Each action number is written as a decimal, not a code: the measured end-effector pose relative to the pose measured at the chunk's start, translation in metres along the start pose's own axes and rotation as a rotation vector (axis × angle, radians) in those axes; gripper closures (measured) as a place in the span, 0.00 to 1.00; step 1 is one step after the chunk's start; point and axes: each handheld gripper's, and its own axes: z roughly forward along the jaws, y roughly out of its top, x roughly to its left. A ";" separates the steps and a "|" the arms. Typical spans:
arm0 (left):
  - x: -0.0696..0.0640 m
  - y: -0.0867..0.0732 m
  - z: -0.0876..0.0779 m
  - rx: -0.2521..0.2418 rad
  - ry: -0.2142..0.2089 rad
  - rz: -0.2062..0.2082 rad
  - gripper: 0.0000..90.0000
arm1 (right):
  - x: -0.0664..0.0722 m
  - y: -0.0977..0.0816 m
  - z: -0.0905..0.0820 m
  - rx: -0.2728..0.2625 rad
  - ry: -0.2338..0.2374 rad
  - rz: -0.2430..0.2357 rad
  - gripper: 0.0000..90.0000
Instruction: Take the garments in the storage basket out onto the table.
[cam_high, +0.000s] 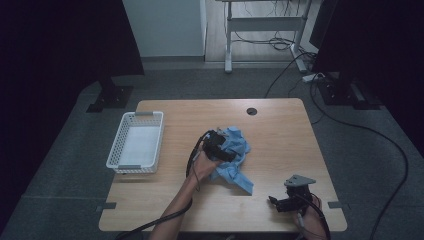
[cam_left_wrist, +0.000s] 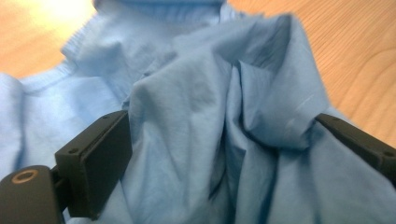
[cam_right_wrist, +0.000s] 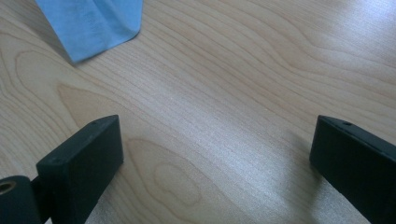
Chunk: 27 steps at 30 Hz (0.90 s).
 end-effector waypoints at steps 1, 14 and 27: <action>0.001 0.001 -0.004 -0.006 0.001 0.004 0.09 | 0.000 0.000 0.000 0.000 0.000 0.000 0.03; 0.003 0.005 -0.051 -0.050 -0.009 0.016 0.09 | 0.000 0.000 0.000 0.001 0.000 0.002 0.03; 0.009 -0.001 -0.090 -0.084 -0.004 0.013 0.09 | 0.000 0.000 0.000 0.001 0.000 0.001 0.03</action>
